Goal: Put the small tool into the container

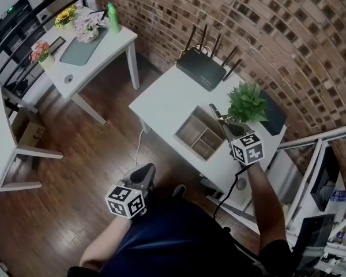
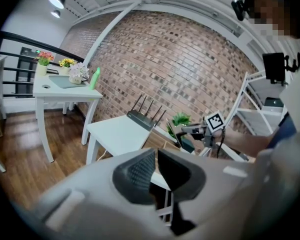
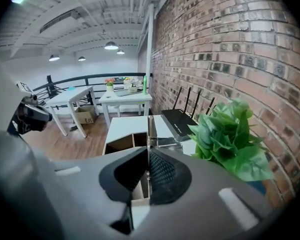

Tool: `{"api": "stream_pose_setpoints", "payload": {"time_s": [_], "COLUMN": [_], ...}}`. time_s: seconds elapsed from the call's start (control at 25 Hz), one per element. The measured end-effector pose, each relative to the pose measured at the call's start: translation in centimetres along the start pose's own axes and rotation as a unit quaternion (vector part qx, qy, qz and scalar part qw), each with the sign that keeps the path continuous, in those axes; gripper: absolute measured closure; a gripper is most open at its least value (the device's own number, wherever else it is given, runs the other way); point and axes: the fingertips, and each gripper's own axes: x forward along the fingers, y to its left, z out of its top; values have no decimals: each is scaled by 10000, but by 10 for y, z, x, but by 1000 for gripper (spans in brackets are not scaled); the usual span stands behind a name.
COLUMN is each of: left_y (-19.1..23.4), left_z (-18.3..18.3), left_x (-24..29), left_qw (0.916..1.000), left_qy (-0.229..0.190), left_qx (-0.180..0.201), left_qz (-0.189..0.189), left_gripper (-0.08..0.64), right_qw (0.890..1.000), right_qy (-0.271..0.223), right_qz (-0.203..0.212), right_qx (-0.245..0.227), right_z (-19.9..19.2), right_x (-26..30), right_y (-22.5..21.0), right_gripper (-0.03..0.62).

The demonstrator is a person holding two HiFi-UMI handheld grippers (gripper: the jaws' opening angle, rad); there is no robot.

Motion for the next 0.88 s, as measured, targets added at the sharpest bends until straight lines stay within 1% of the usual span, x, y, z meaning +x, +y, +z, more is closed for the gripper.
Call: {"api": "stream_pose_setpoints", "payload": {"time_s": [0.24, 0.56, 0.88], "left_y": [5, 8, 9], "left_z": [-1, -1, -5], "left_x": [-4, -3, -3], "left_qw": [10000, 9999, 9999], "left_qy": [-16, -14, 40], "left_qx": [-66, -89, -103], "left_qz": [64, 91, 79], "left_gripper": [545, 548, 549], "right_qw": [9984, 9930, 9872], "right_qy": [208, 586, 1067], "right_qz": [-78, -79, 67], "right_qx": [-512, -1018, -1185], "right_z": [-1, -7, -17], "right_x": [12, 30, 48], "right_y": [5, 14, 23], "right_gripper": [581, 581, 580]}}
